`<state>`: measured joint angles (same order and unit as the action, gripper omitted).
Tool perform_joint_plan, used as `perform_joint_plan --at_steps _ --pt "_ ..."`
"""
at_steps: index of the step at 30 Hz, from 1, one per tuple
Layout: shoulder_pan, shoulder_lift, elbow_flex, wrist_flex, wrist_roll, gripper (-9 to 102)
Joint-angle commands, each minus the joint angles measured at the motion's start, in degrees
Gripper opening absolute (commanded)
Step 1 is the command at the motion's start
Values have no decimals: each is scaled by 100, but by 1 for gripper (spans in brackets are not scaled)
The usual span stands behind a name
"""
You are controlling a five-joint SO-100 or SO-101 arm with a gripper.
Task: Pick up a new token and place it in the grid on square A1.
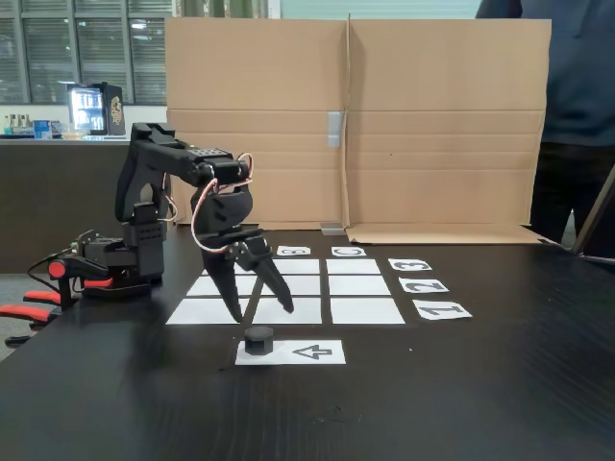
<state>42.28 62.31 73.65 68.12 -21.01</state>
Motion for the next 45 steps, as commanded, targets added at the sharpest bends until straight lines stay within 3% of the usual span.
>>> perform_joint_plan --at_steps 1,24,45 --pt "44 -35 -281 79 -44 40" --pt "167 -1222 -1740 712 -44 39" --pt "79 -1354 -1854 844 -167 35"
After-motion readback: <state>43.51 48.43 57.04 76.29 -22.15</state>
